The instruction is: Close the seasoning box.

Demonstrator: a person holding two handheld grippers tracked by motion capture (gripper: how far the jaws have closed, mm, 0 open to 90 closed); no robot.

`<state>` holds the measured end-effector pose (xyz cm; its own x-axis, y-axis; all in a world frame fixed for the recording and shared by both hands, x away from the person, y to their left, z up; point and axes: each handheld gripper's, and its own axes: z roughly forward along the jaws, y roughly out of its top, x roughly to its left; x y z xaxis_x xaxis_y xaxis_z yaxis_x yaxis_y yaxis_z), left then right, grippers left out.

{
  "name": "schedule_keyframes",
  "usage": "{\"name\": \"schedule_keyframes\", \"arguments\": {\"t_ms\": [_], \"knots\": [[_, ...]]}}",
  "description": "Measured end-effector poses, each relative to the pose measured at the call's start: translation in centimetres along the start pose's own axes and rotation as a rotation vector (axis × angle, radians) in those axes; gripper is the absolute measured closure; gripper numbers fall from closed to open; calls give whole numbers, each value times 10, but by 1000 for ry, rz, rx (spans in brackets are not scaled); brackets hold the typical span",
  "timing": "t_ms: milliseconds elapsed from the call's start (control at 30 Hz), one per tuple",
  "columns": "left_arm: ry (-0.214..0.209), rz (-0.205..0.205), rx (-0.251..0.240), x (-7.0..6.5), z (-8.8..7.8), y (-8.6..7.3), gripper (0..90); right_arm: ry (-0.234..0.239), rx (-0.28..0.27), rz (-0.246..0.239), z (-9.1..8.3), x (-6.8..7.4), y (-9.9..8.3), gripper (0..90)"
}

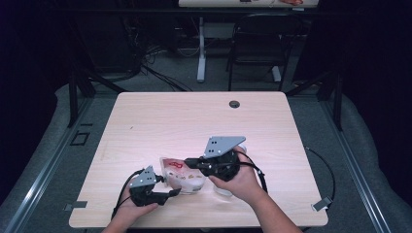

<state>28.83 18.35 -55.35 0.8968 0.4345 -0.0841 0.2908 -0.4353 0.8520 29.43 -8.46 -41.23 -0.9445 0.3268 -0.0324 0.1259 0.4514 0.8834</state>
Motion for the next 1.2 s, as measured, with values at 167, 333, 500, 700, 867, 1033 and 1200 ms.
{"name": "schedule_keyframes", "arguments": {"t_ms": [167,333,500,700,867,1033,1200], "knots": [[11,22,15,-3,0,2,525,1,-10,10,-1,-1,-1,900],[15,26,28,-5,0,4,559,0,-19,15,-1,-1,-2,900],[8,33,36,-6,-3,7,588,-1,-28,19,-3,-1,-2,900],[13,44,40,-8,-6,9,609,3,-40,24,-5,-2,-2,900],[18,53,46,-8,-9,11,618,5,-44,26,-6,-3,-2,900],[18,63,56,-8,-11,11,622,4,-42,23,-7,-4,-2,900],[19,75,69,-9,-14,14,625,8,-44,23,-8,-4,-3,900]]}}
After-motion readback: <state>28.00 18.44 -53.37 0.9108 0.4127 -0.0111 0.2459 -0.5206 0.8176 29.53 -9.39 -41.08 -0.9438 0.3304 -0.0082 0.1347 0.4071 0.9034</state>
